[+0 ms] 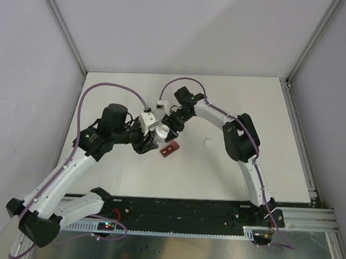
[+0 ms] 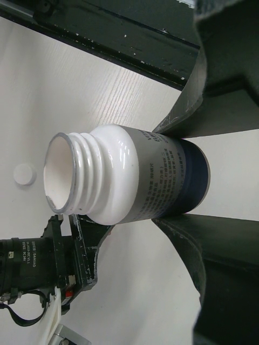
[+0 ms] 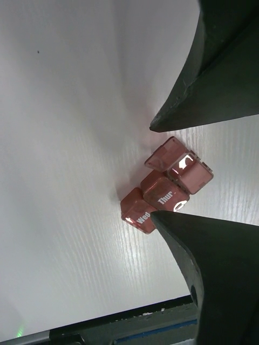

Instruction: Sort the pills into containers

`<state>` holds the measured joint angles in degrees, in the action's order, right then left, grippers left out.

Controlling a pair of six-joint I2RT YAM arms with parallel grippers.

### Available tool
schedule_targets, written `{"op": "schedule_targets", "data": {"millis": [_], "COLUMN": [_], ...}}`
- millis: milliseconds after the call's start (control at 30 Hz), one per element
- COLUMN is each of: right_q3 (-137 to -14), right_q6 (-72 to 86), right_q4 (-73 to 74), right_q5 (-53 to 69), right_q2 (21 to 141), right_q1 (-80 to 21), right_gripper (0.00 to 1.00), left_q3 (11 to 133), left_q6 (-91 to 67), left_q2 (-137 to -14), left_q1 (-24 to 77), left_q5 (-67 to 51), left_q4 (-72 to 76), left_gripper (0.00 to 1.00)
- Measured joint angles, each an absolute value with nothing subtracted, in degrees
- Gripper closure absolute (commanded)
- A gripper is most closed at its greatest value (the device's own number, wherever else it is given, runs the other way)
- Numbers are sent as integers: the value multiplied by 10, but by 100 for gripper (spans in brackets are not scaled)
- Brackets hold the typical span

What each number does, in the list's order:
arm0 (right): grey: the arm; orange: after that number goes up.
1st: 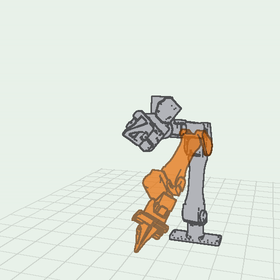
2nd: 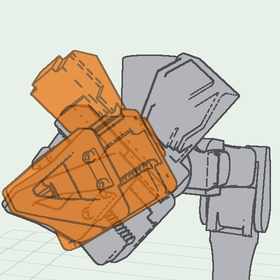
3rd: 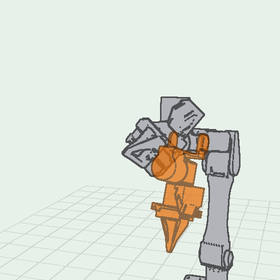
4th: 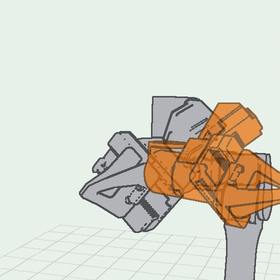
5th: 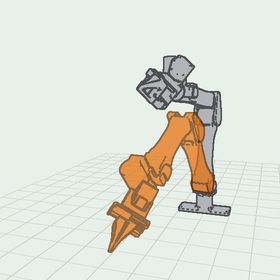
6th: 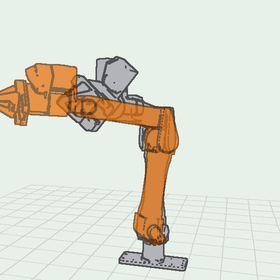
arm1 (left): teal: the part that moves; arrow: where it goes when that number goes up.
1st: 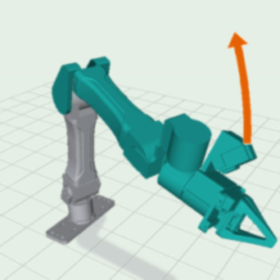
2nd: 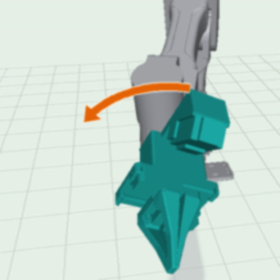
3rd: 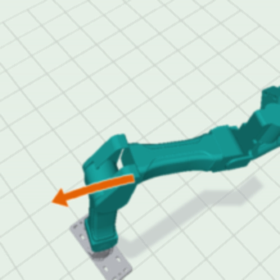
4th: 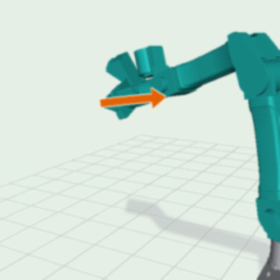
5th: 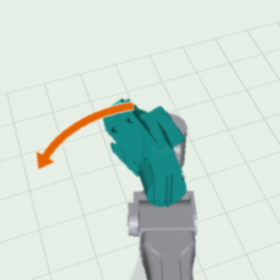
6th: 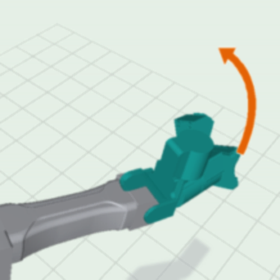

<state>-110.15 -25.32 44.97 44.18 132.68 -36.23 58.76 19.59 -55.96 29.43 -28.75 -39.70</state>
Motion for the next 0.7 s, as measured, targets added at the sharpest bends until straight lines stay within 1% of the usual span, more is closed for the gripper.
{"op": "schedule_targets", "data": {"millis": [100, 333, 700], "right_q3": [-1101, -1101, -1065], "right_q6": [-256, -264, -271], "right_q4": [453, 455, 454], "right_q5": [445, 455, 458], "right_q2": [1327, 1327, 1327], "right_q1": [-365, -366, -356], "right_gripper": [43, 59, 71], "left_q3": [588, 588, 588], "left_q6": [196, 196, 196], "left_q2": [-560, -560, -560], "left_q1": [294, 294, 294], "left_q5": [-288, -288, -287], "left_q4": [-397, -397, -397], "left_gripper": [100, 100, 100]}}
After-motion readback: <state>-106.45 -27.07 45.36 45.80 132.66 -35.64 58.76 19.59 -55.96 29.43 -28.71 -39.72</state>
